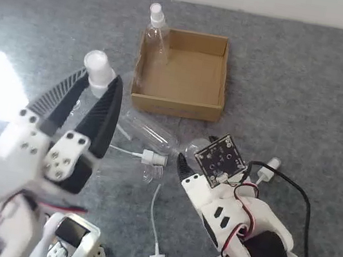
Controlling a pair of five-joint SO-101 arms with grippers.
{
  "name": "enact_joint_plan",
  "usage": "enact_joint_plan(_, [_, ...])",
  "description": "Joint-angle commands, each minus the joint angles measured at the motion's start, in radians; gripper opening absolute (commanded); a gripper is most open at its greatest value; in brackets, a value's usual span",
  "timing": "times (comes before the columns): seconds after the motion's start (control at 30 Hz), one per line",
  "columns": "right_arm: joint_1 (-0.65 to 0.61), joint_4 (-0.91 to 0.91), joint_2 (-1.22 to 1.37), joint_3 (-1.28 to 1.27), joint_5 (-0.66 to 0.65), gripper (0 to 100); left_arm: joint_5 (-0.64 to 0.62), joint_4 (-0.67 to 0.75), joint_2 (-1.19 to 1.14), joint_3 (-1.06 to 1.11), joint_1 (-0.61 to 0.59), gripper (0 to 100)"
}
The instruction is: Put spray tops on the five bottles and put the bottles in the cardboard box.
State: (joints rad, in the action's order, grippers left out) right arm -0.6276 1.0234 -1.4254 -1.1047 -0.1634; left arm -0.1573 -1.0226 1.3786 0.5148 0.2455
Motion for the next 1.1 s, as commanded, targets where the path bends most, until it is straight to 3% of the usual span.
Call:
enact_joint_plan(0.0, [0.042,-0.019,-0.013,-0.037,-0.031,13.2,-0.046,0.106,0.035,0.107,-0.034,1])
enact_joint_plan(0.23, [0.042,-0.096,0.076,-0.091,-0.06,13.2,-0.186,0.175,0.114,0.237,-0.143,1])
enact_joint_plan(0.67, [0.044,-0.268,0.348,-0.087,-0.058,13.2,-0.183,0.172,0.407,0.456,-0.169,1])
enact_joint_plan(1.07, [0.047,-0.424,0.539,-0.092,-0.057,13.2,-0.181,0.155,0.437,0.484,-0.169,1])
